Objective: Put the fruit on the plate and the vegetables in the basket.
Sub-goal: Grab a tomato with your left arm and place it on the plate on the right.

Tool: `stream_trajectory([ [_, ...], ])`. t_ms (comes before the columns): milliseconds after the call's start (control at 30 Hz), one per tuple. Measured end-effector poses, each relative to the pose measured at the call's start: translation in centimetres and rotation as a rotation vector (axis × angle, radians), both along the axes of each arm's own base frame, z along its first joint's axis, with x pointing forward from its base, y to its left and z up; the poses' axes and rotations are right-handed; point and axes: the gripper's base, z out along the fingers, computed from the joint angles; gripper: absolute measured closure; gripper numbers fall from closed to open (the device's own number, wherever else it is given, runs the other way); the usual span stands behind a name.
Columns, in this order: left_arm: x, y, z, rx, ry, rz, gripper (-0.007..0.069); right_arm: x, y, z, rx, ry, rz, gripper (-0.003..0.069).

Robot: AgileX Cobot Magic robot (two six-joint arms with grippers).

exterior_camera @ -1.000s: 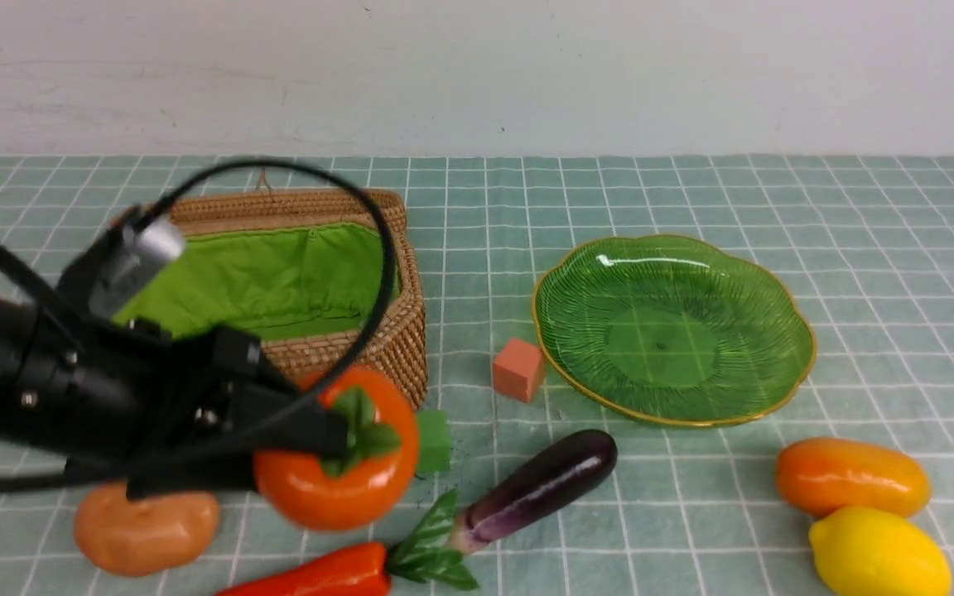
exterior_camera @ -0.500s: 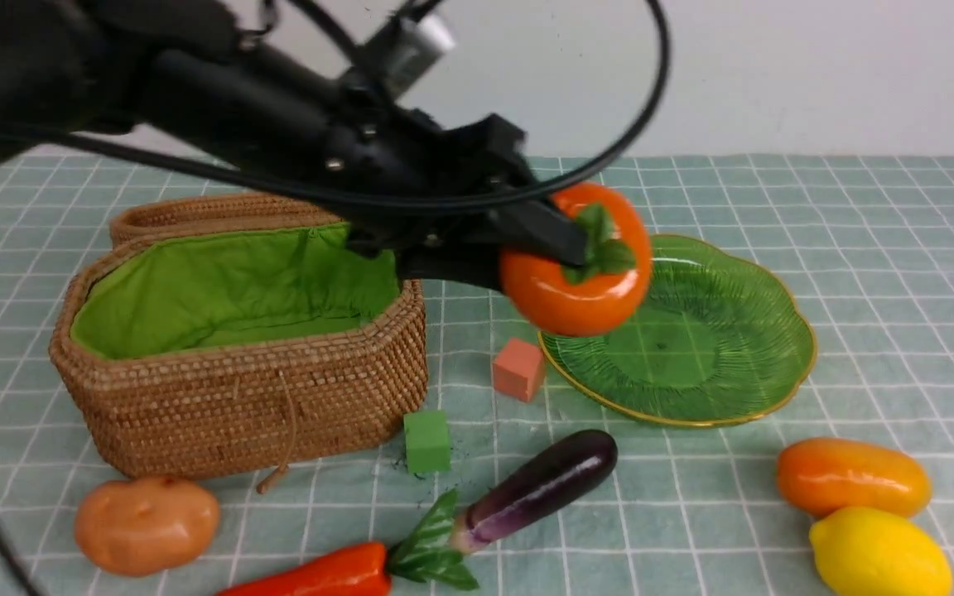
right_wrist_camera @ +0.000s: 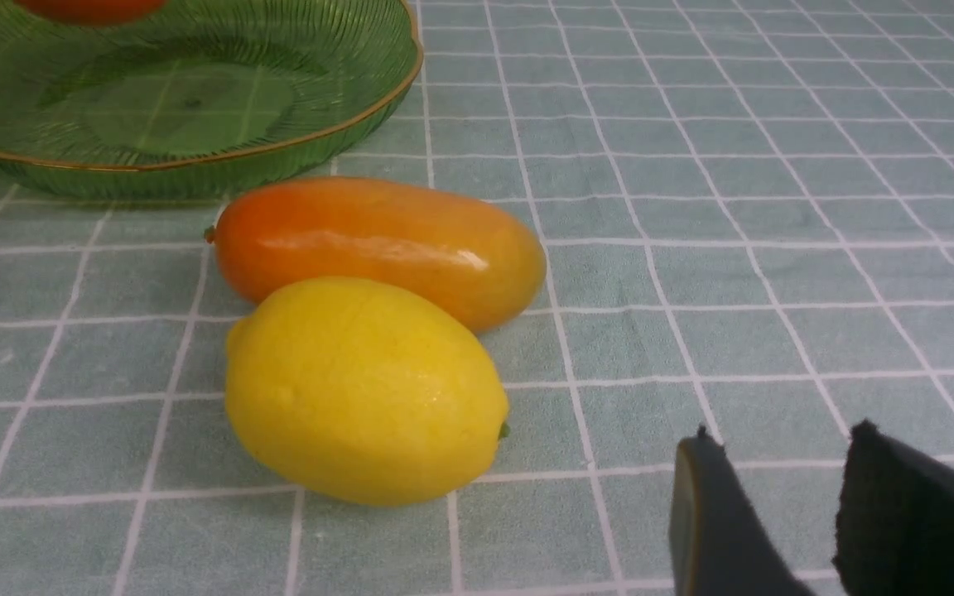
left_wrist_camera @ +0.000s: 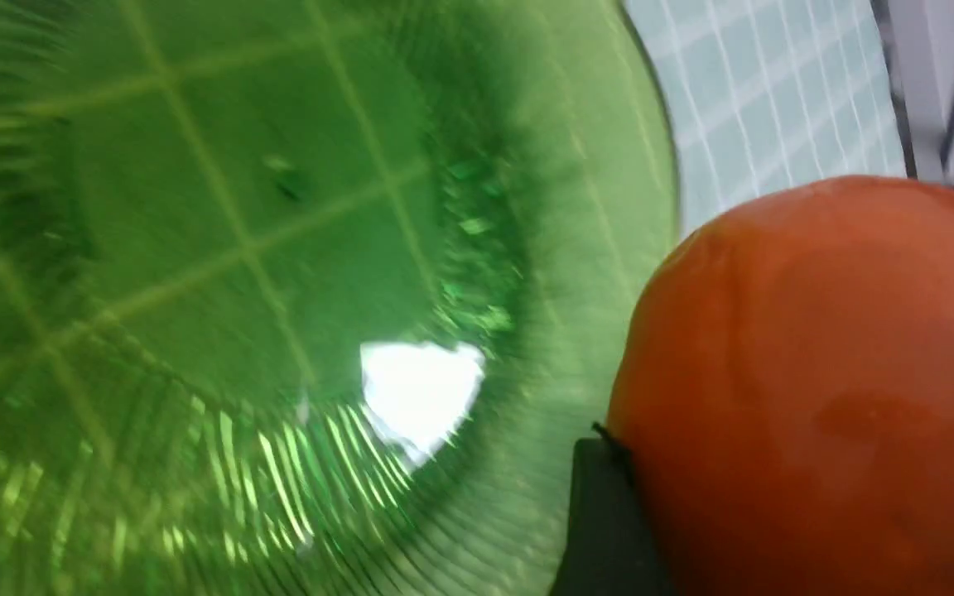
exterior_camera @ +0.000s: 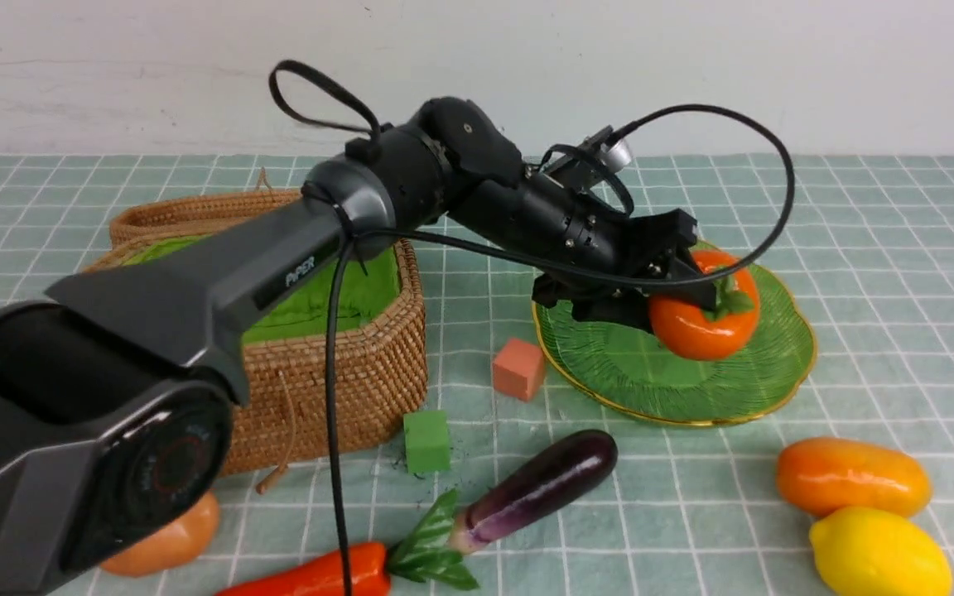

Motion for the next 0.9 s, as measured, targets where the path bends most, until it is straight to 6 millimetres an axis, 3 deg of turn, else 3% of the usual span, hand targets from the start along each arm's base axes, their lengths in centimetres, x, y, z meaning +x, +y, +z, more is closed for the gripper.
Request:
stream_trajectory([
  [267,0.1,-0.4,-2.5,0.086,0.078,0.064,0.0176,0.0,0.0,0.0,0.0,0.0,0.0,0.0417],
  [400,-0.3,-0.5,-3.0,0.136,0.092,0.041,0.0106,0.0,0.0,0.0,0.0,0.0,0.0,0.0417],
  [500,-0.5,-0.6,-3.1,0.152,0.095,0.027,0.0008,0.0,0.0,0.0,0.0,0.0,0.0,0.0417],
  [667,-0.8,-0.4,-3.2,0.185,0.101,0.002,-0.004,0.0,0.0,0.0,0.0,0.0,0.0,0.0417],
  [833,-1.3,0.6,-0.7,0.275,0.022,-0.033,-0.004,0.0,0.0,0.0,0.0,0.0,0.0,0.0417],
  [900,-2.0,1.8,2.3,0.353,-0.054,-0.054,-0.0031,0.0,0.0,0.0,0.0,0.0,0.0,0.0417],
])
